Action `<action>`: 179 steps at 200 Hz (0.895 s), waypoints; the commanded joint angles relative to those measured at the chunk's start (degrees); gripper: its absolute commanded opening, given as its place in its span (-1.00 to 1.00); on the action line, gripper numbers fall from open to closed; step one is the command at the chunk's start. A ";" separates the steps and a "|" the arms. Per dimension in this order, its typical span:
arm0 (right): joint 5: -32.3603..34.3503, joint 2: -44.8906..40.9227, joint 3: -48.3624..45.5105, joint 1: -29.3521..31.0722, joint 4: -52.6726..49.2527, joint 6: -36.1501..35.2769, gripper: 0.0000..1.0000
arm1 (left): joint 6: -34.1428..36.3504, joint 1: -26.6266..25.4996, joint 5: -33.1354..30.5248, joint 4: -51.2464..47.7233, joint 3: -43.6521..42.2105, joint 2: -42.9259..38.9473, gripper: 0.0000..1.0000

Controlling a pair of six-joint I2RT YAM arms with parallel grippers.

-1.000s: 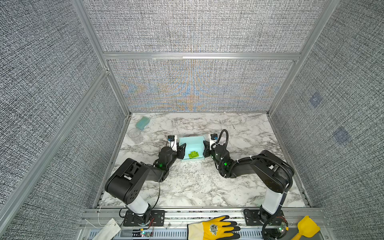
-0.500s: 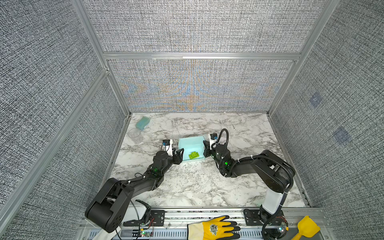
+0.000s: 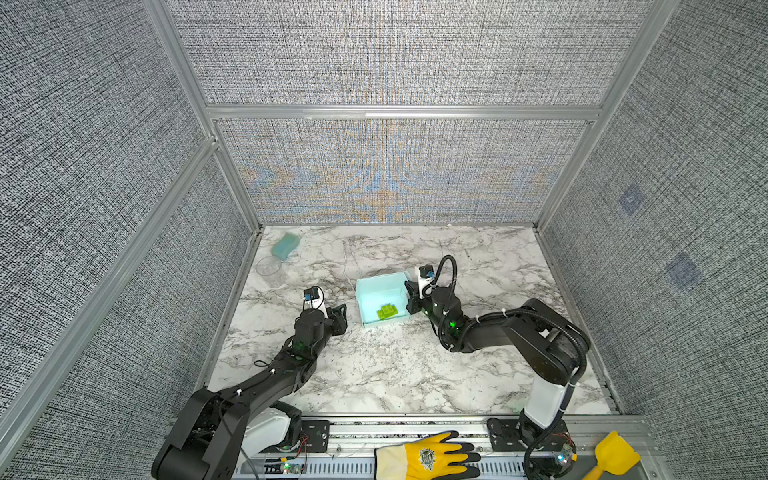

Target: Fold the paper box

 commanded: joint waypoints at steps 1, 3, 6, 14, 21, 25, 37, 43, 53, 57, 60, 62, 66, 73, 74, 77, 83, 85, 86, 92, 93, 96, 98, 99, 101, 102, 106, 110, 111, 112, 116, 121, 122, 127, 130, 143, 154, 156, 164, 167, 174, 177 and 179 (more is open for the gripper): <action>-0.97 0.37 0.48 -0.15 0.32 0.01 -1.00 | -0.78 1.11 2.35 -1.60 2.42 3.39 0.06; -1.01 0.34 0.47 -0.15 0.30 0.01 -1.00 | -0.74 1.10 2.44 -1.65 2.78 3.78 0.06; -1.02 0.37 0.54 -0.15 0.35 0.08 -1.00 | -0.67 1.12 2.45 -1.67 3.28 4.38 0.06; -1.09 0.41 0.53 -0.15 0.29 0.10 -1.00 | -0.57 1.19 2.83 -1.79 4.60 5.98 0.05; -1.15 0.63 0.74 -0.17 0.12 0.12 -1.00 | -0.41 1.20 3.55 -1.70 5.83 7.31 0.05; -1.27 0.63 0.78 -0.15 -0.01 0.18 -1.00 | -0.45 1.23 4.04 -1.98 6.44 8.04 0.05; -1.46 0.78 0.98 -0.15 -0.19 0.18 -1.00 | -0.55 1.19 5.82 -4.03 9.32 10.42 0.04; -1.46 0.84 1.07 -0.15 -0.23 0.19 -1.00 | 0.01 1.19 7.39 -5.80 11.29 11.71 0.04; -1.46 0.86 1.16 -0.19 -0.32 0.21 -1.00 | 1.71 1.09 9.69 -7.44 13.79 13.76 0.02; -1.46 0.92 1.18 -0.15 -0.39 0.28 -1.00 | 1.61 1.02 10.59 -7.22 14.17 14.57 0.00; -1.46 1.00 1.24 -0.19 -0.33 0.27 -1.00 | 1.42 1.04 10.86 -6.86 14.21 14.94 0.00; -1.46 1.02 1.22 -0.16 -0.32 0.27 -1.00 | 1.46 1.02 11.29 -6.57 14.25 15.19 0.00; -1.46 1.03 1.23 -0.08 -0.38 0.28 -1.00 | 1.36 1.06 11.78 -5.84 14.11 15.50 -0.01; -1.46 1.03 1.19 -0.06 -0.39 0.36 -1.00 | 1.17 0.99 12.62 -4.36 13.75 15.90 -0.02; -1.46 1.03 1.23 -0.06 -0.40 0.41 -1.00 | 1.14 1.00 12.73 -4.20 13.62 15.90 -0.02; -1.46 1.09 1.21 -0.06 -0.36 0.40 -1.00 | 1.05 0.96 13.00 -3.59 13.46 16.04 -0.03; -1.40 1.05 1.35 0.02 -0.55 0.45 -1.00 | 0.79 0.93 13.40 -3.11 13.22 16.18 -0.03; -1.38 1.10 1.33 0.00 -0.64 0.45 -1.00 | 0.68 0.93 13.38 -3.03 13.15 16.23 -0.03; -1.37 1.16 1.34 0.02 -0.66 0.50 -1.00 | 0.59 0.93 13.38 -2.96 13.09 16.25 -0.03; -1.29 1.17 1.35 0.10 -0.73 0.54 -1.00 | 0.34 0.85 13.51 -2.83 12.89 16.34 -0.04; -1.29 1.14 1.39 0.11 -0.70 0.54 -1.00 | 0.29 0.84 13.49 -2.82 12.87 16.35 -0.04; -1.21 1.16 1.39 0.11 -0.83 0.55 -1.00 | 0.10 0.76 13.41 -2.76 12.79 16.36 -0.04; -1.13 1.13 1.36 0.16 -0.89 0.54 -1.00 | 0.03 0.69 13.40 -2.77 12.71 16.40 -0.05; -1.08 1.12 1.40 0.18 -0.91 0.54 -1.00 | -0.04 0.67 13.34 -2.79 12.70 16.42 -0.05; -1.03 1.12 1.50 0.20 -0.93 0.54 -1.00 | -0.14 0.60 13.26 -2.80 12.64 16.44 -0.05; -1.03 1.16 1.51 0.20 -0.98 0.54 -1.00 | -0.17 0.54 13.23 -2.80 12.62 16.44 -0.05; -0.89 1.24 1.57 0.29 -1.14 0.56 -1.00 | -0.47 0.41 13.06 -2.79 12.45 16.45 -0.06; -0.73 1.35 1.73 0.29 -1.38 0.63 -1.00 | -0.74 0.17 12.91 -2.68 12.22 16.53 -0.06; -0.65 1.37 1.72 0.29 -1.42 0.63 -1.00 | -0.82 0.11 12.92 -2.61 12.19 16.53 -0.07; -0.57 1.38 1.80 0.33 -1.49 0.67 -1.00 | -0.91 0.03 12.88 -2.53 12.09 16.53 -0.07; -0.38 1.38 1.93 0.38 -1.80 0.76 -1.00 | -1.19 -0.22 12.74 -2.24 11.92 16.66 -0.07; -0.24 1.42 2.10 0.46 -1.96 0.76 -1.00 | -1.62 -0.46 12.56 -1.92 11.69 16.71 -0.08; -0.19 1.44 2.08 0.46 -1.93 0.78 -1.00 | -1.70 -0.56 12.48 -1.88 11.66 16.75 -0.08; -0.10 1.47 2.14 0.54 -1.93 0.83 -1.00 | -2.09 -0.93 12.28 -1.60 11.48 16.84 -0.08; -0.06 1.47 2.10 0.62 -1.91 0.81 -1.00 | -2.27 -1.14 12.12 -1.45 11.39 16.97 -0.08; 0.34 1.60 2.29 0.80 -2.13 1.03 -1.00 | -2.95 -2.01 11.33 -1.15 11.37 17.45 -0.09; 0.47 1.62 2.19 0.98 -2.24 1.00 -1.00 | -3.19 -2.68 10.85 -0.95 11.45 18.04 -0.09; 0.47 1.60 2.20 0.99 -2.25 0.98 -1.00 | -3.19 -2.85 10.76 -0.93 11.45 18.14 -0.09; 0.47 1.47 1.99 1.16 -2.25 0.96 -1.00 | -3.18 -3.05 10.45 -0.96 11.45 18.50 -0.09; 0.47 1.47 1.91 1.21 -2.19 0.92 -1.00 | -3.26 -3.06 10.32 -0.96 11.39 18.55 -0.09; 0.47 1.40 1.67 1.32 -2.06 0.87 -1.00 | -3.36 -3.12 10.11 -0.88 11.12 18.58 -0.09; 0.47 1.41 1.56 1.34 -1.97 0.83 -1.00 | -3.43 -3.07 10.05 -0.78 10.98 18.56 -0.09; 0.47 1.37 1.43 1.34 -1.92 0.85 -1.00 | -3.45 -3.11 10.02 -0.78 10.88 18.51 -0.09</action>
